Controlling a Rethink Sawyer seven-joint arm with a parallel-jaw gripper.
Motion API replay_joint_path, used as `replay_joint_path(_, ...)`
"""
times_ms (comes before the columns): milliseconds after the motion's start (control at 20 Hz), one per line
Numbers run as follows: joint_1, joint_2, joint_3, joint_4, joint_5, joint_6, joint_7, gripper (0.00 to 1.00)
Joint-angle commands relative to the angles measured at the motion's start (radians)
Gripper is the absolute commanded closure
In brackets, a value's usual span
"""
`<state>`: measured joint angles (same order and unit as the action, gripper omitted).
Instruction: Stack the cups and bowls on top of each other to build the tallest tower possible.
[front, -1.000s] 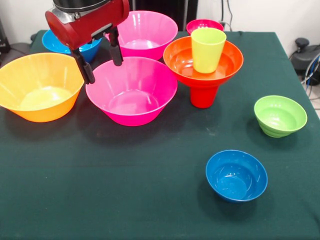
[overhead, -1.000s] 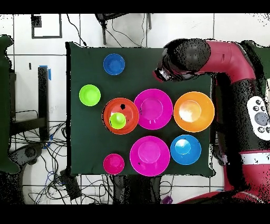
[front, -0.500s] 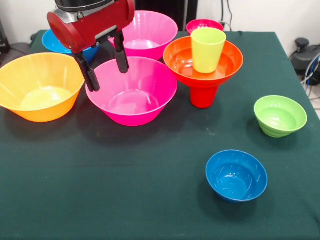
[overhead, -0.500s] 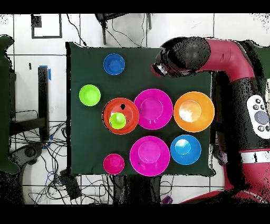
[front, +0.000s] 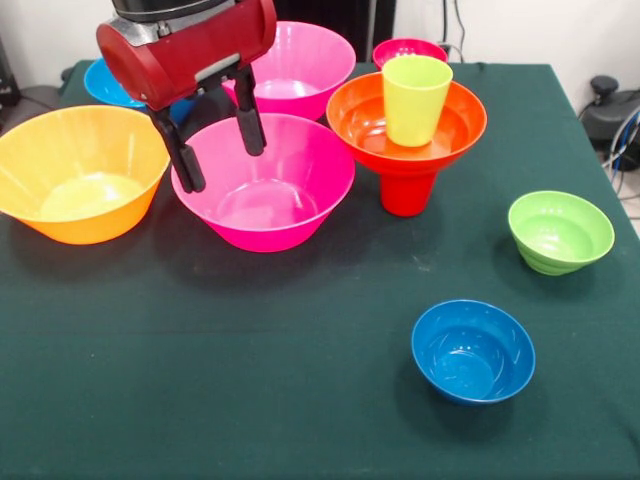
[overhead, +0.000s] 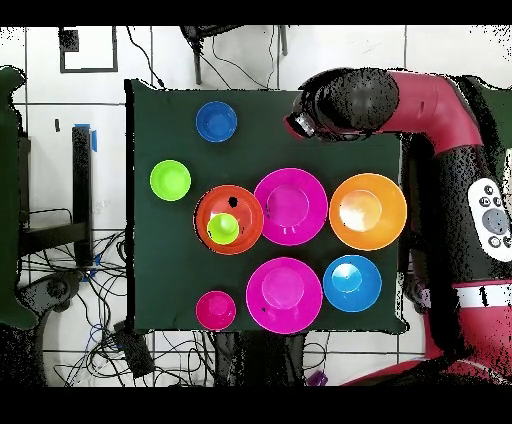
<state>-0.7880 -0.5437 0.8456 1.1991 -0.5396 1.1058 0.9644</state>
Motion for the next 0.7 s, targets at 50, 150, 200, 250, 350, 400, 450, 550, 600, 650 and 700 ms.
replay_joint_path(50, 0.014, 0.051, 0.014, 0.037, -0.024, -0.106, -0.141, 0.00)
replay_joint_path(150, 0.017, 0.053, 0.013, 0.042, -0.023, -0.118, -0.132, 0.00)
replay_joint_path(200, 0.017, 0.053, 0.012, 0.048, -0.024, -0.129, -0.125, 0.00)
replay_joint_path(250, 0.019, 0.053, 0.011, 0.050, -0.024, -0.135, -0.121, 0.00)
replay_joint_path(350, 0.026, 0.055, 0.007, 0.055, -0.027, -0.153, -0.109, 0.00)
replay_joint_path(400, 0.030, 0.055, 0.004, 0.058, -0.030, -0.163, -0.099, 0.00)
replay_joint_path(450, 0.034, 0.053, 0.001, 0.062, -0.031, -0.170, -0.090, 0.00)
replay_joint_path(550, 0.042, 0.050, -0.005, 0.069, -0.032, -0.182, -0.074, 0.00)
replay_joint_path(600, 0.049, 0.051, -0.010, 0.071, -0.035, -0.194, -0.061, 0.00)
replay_joint_path(650, 0.052, 0.051, -0.013, 0.073, -0.038, -0.202, -0.055, 0.00)
replay_joint_path(700, 0.057, 0.054, -0.016, 0.074, -0.041, -0.215, -0.046, 0.00)
